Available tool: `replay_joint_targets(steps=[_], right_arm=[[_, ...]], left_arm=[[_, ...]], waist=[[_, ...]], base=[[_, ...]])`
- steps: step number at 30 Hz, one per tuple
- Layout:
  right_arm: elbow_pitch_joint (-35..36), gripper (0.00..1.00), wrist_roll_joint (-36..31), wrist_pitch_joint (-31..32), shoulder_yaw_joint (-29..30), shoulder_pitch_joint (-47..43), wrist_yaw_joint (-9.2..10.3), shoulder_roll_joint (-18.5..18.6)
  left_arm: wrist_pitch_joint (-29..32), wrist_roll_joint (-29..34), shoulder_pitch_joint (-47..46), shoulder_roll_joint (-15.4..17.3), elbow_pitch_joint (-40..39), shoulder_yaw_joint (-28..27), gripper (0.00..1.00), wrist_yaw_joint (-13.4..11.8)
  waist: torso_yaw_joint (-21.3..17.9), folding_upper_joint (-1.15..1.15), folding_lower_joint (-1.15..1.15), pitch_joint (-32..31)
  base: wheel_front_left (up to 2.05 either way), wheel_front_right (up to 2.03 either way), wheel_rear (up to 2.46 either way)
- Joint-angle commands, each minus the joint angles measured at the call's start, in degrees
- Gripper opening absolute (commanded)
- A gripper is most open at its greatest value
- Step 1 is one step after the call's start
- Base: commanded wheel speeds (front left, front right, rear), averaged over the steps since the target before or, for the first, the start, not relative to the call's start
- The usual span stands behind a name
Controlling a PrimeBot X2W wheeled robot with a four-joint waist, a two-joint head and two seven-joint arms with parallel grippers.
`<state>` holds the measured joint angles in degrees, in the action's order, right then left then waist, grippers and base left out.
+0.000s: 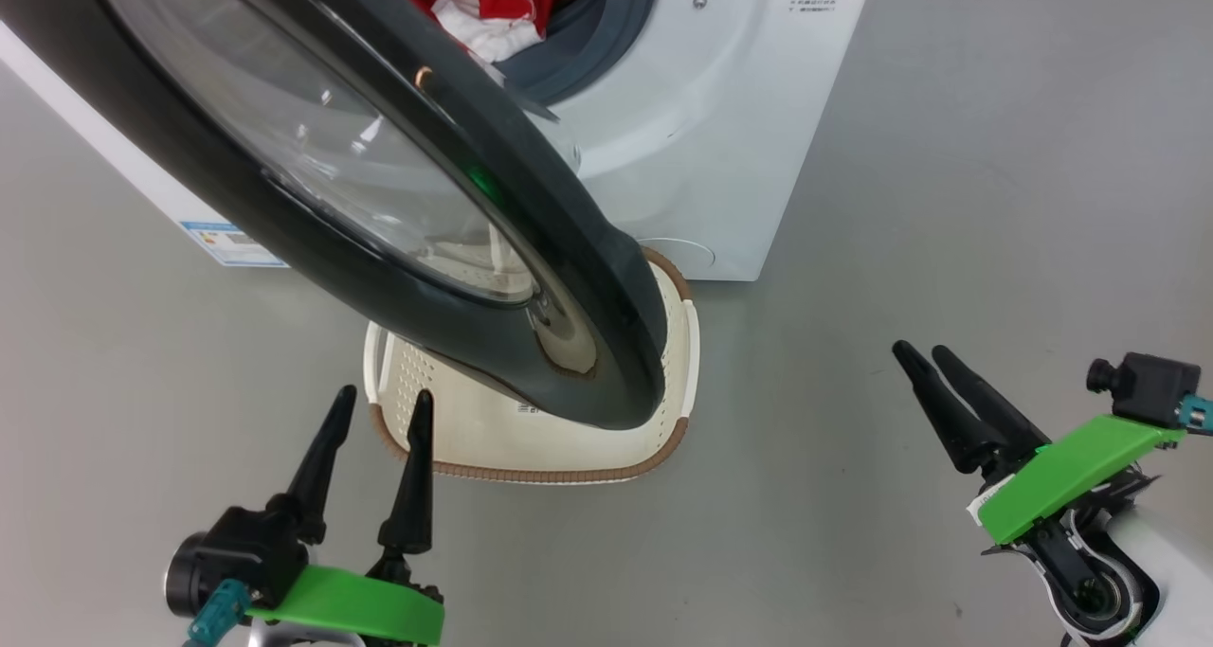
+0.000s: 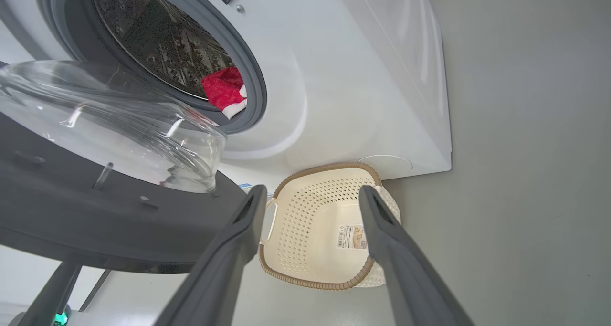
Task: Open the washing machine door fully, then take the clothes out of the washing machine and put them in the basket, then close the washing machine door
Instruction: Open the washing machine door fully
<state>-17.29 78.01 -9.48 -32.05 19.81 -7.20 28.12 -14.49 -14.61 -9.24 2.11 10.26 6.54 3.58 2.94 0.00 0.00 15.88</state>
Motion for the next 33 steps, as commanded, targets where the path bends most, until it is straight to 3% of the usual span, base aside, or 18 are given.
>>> replay_joint_targets(steps=[1,6,13,22,33], right_arm=[[0.5,1.0,-1.5,-2.6,-0.9,-1.6,-0.29,1.4],[-3.1,1.0,-9.8,-5.4,0.8,-1.8,-0.29,1.4],[-2.4,1.0,-28.8,-5.5,14.9,-6.6,-0.29,-5.2],[3.5,1.0,-45.0,-5.5,26.8,-12.4,-0.29,-11.4],[9.8,1.0,-56.0,-5.5,36.2,-19.1,-0.29,-18.0]], left_arm=[[-0.5,0.3,0.2,0.8,-1.1,-2.1,1.0,0.3],[-0.5,0.4,0.2,0.8,-0.9,-2.5,1.0,0.5],[-0.5,0.4,0.1,0.8,-1.1,-2.5,1.0,0.5],[-0.5,0.6,-0.1,0.8,-1.4,-2.5,1.0,0.5],[-0.5,0.9,0.2,0.8,-2.6,-2.4,1.0,0.0]], waist=[[-0.2,0.0,0.0,0.0],[-0.6,0.0,0.0,0.0],[-0.5,0.0,0.0,0.0],[-0.1,0.0,0.0,0.1],[0.6,0.0,0.0,-0.1]], base=[[0.0,0.0,0.0],[0.0,0.0,0.0],[0.0,0.0,0.0],[0.0,0.0,0.0],[0.0,0.0,0.0]])
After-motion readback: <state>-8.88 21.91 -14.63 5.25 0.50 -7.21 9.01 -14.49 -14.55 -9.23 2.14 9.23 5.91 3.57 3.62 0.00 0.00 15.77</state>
